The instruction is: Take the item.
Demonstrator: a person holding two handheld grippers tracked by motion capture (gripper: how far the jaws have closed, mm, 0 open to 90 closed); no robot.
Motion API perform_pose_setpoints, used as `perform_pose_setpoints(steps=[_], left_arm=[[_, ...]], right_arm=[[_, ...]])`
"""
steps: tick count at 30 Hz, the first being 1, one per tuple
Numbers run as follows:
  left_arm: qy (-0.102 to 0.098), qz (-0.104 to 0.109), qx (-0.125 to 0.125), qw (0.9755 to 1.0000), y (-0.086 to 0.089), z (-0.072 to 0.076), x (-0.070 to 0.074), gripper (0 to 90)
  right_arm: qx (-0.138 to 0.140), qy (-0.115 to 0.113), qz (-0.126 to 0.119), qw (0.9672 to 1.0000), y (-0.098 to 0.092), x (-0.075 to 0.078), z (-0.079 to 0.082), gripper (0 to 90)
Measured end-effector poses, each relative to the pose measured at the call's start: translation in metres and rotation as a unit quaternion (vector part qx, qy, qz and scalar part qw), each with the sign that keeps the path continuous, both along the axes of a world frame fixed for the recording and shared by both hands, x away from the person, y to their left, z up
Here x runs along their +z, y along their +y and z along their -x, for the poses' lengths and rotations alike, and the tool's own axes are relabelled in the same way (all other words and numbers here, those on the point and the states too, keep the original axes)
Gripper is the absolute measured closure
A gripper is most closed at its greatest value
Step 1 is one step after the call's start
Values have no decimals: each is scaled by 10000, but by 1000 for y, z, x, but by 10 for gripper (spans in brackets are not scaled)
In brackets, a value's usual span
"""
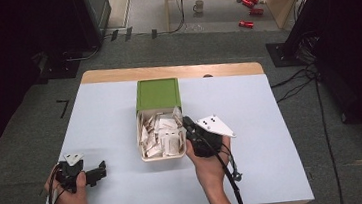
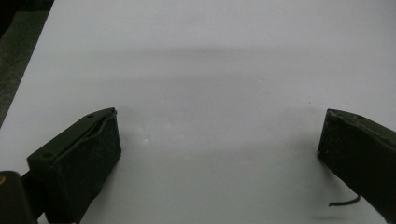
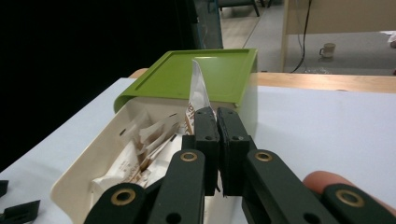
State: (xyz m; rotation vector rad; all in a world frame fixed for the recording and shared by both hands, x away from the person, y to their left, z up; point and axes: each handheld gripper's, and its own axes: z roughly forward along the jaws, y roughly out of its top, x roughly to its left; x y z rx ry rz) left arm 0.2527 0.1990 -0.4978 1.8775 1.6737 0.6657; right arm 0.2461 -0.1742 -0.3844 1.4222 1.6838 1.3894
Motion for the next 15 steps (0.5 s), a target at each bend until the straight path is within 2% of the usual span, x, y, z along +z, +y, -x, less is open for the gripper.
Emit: perform_pose_setpoints(steps=[7, 15], left_arm=[[-3, -1, 0, 10000, 0, 0, 0, 0], [-11, -2, 3, 10000, 0, 0, 0, 0]], right_arm=[[-229, 14, -33, 9997, -16, 0, 0, 887], [-553, 115, -6, 9984, -36, -11, -3, 887]])
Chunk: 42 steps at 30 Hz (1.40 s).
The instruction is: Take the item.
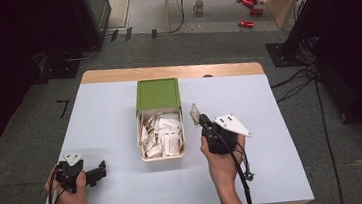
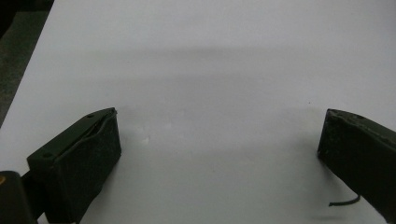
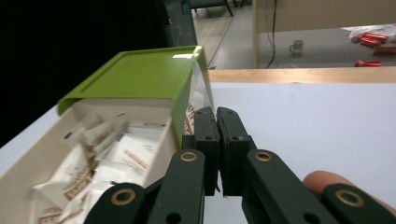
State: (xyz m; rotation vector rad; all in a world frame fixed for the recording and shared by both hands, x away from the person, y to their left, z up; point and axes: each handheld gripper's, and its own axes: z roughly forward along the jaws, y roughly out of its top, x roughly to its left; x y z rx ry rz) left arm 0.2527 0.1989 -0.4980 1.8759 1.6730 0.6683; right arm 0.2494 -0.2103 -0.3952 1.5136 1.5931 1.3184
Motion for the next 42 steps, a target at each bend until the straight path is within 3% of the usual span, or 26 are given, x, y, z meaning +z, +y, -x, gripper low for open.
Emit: perform_pose_setpoints(steps=[17, 28, 42], left_arm=[[-5, 3, 2, 10000, 0, 0, 0, 0], [4, -2, -3, 10000, 0, 0, 0, 0], [-4, 5, 2, 10000, 0, 0, 0, 0]], right_arm=[[-526, 331, 110, 9980, -31, -36, -7, 887], [-736, 578, 193, 9954, -43, -63, -12, 886], [-974, 842, 219, 9914, -61, -84, -14, 883]])
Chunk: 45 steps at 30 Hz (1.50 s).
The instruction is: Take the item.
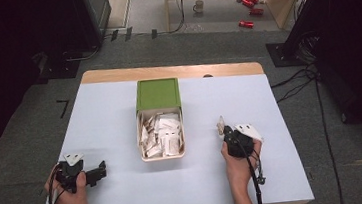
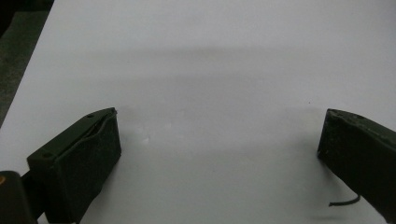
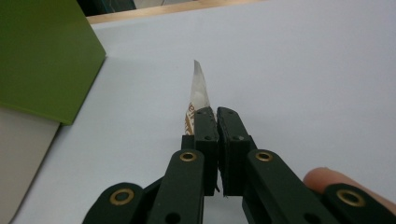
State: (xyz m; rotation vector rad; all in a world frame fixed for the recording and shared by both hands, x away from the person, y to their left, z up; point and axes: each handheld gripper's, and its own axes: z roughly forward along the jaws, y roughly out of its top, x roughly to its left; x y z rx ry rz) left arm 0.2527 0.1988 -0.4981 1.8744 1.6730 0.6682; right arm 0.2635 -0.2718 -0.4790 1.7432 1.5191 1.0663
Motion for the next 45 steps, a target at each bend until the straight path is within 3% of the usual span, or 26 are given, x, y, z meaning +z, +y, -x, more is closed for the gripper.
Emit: perform_pose_setpoints(steps=[13, 20, 35, 40, 45], left_arm=[[6, -8, -6, 10000, 0, 0, 0, 0], [8, -15, -11, 10000, 0, 0, 0, 0], [5, -16, -8, 10000, 0, 0, 0, 0], [4, -16, -8, 10000, 0, 0, 0, 0], [4, -17, -9, 10000, 0, 0, 0, 0]], right_arm=[[-190, 137, -42, 9997, -12, -14, 2, 849], [-289, 136, -69, 9995, -16, -18, 5, 761], [-465, 127, 58, 9988, -32, -14, 10, 529], [-580, 85, 74, 9983, -37, -11, 15, 489], [-515, 20, 79, 9986, -30, -4, 21, 470]])
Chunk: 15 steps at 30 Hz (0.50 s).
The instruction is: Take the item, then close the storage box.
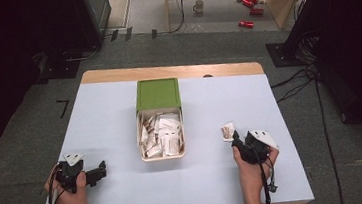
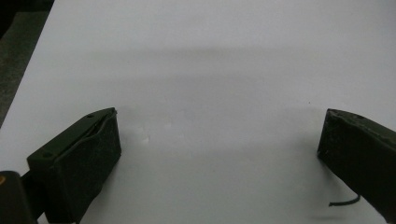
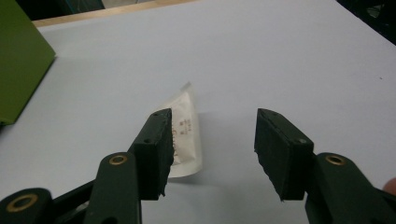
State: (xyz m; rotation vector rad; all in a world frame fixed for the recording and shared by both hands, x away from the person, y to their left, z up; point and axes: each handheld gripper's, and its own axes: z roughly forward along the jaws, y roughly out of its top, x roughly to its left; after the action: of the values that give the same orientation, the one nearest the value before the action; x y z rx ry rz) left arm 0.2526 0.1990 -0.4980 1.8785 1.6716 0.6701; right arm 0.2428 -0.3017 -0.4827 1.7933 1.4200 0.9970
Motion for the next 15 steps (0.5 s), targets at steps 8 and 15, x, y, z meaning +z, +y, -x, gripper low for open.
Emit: perform_pose_setpoints(steps=[8, 15], left_arm=[[3, 1, -3, 10000, 0, 0, 0, 0], [2, 5, 2, 10000, 0, 0, 0, 0]], right_arm=[[356, -159, -56, 9992, 20, 16, 7, 434], [690, -266, -167, 9971, 38, 27, 11, 433]])
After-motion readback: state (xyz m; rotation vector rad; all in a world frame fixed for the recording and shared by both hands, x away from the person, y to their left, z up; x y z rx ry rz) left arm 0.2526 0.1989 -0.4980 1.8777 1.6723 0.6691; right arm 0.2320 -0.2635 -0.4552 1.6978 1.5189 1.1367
